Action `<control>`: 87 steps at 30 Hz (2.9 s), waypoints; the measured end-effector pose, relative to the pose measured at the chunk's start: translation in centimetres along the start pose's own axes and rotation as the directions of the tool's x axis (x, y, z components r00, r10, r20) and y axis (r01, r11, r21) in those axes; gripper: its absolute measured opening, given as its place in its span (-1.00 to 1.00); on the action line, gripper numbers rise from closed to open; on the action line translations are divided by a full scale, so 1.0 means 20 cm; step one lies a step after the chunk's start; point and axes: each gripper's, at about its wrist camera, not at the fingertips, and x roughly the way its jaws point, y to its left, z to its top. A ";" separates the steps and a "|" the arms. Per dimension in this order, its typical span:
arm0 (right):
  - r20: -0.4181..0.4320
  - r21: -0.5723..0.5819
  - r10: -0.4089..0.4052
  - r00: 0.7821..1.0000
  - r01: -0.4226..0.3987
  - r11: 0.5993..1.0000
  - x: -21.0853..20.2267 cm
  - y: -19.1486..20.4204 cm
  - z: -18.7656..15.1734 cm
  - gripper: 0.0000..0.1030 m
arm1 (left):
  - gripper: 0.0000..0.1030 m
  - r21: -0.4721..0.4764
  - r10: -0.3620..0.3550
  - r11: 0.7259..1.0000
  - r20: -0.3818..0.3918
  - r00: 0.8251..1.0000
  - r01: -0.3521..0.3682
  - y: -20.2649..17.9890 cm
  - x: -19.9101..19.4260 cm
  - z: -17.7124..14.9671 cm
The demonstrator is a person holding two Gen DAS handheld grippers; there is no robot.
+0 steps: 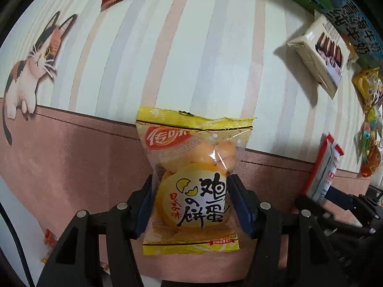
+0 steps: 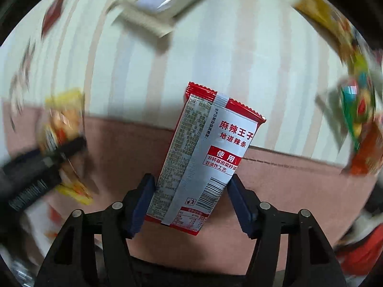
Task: Organize snacks
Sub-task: 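Grasp the yellow egg-biscuit bag with the left tool while the right tool grasps the red-white strip packet, then carry both packets into the box and open both tools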
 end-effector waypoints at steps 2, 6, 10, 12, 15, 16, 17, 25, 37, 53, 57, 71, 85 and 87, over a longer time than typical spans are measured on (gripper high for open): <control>0.002 0.037 -0.003 1.000 0.003 0.999 0.00 0.01 0.00 0.31 | 0.13 0.002 0.012 1.000 0.004 1.000 -0.012 -0.02 0.03 -0.03; 0.015 0.081 -0.068 0.998 0.067 0.994 0.02 0.10 0.01 0.34 | 0.12 0.002 0.023 1.000 0.005 1.000 -0.023 -0.10 0.01 -0.04; 0.042 0.109 -0.121 0.992 0.115 0.987 0.05 0.20 0.00 0.16 | 0.01 0.000 0.032 0.999 0.017 0.999 -0.032 -0.17 -0.06 0.02; 0.056 0.101 -0.128 0.990 0.122 0.987 0.03 0.26 0.02 0.07 | -0.01 0.007 0.048 0.999 0.026 0.999 -0.048 -0.20 -0.08 0.00; 0.071 0.068 -0.138 0.988 0.133 0.989 0.01 0.31 -0.05 -0.02 | -0.03 0.010 0.053 0.999 0.032 0.998 -0.054 -0.25 -0.09 -0.02; 0.072 0.058 -0.140 0.988 0.136 0.989 0.00 0.32 -0.06 -0.04 | -0.05 0.012 0.054 0.998 0.034 0.998 -0.054 -0.25 -0.09 -0.02; 0.072 0.051 -0.138 0.988 0.134 0.990 -0.01 0.31 -0.07 -0.06 | -0.07 0.015 0.052 0.998 0.035 0.998 -0.053 -0.27 -0.10 -0.03; 0.062 0.047 -0.083 0.995 0.080 0.996 -0.06 0.20 -0.14 -0.11 | -0.19 0.050 0.036 0.998 0.043 0.998 -0.039 -0.40 -0.16 -0.11; 0.147 0.032 -0.001 0.989 -0.004 0.999 -0.32 0.01 -0.22 -0.14 | -0.24 0.121 0.008 0.992 0.117 0.993 -0.022 -0.65 -0.39 -0.14; 0.349 0.004 0.102 0.932 -0.110 0.994 -1.03 -0.30 -0.06 -0.15 | -0.26 0.242 -0.160 0.965 0.244 0.956 0.100 -0.86 -1.01 0.13; 0.409 -0.006 0.104 0.907 -0.111 0.994 -1.25 -0.39 0.12 -0.15 | -0.26 0.256 -0.181 0.960 0.267 0.947 0.111 -0.95 -1.15 0.32; 0.413 -0.018 -0.047 0.910 0.059 0.998 -1.40 -0.63 1.07 -0.15 | -0.25 0.266 0.011 0.959 0.297 0.955 -0.094 -1.06 -1.17 1.16; 0.316 -0.041 -0.180 0.932 0.202 0.978 -1.18 -0.72 1.57 -0.14 | -0.24 0.247 0.142 0.952 0.171 0.975 -0.182 -1.06 -0.82 1.60; 0.293 -0.048 -0.169 0.941 0.191 0.981 -1.16 -0.72 1.60 -0.12 | -0.22 0.246 0.143 0.953 0.149 0.978 -0.176 -1.06 -0.80 1.63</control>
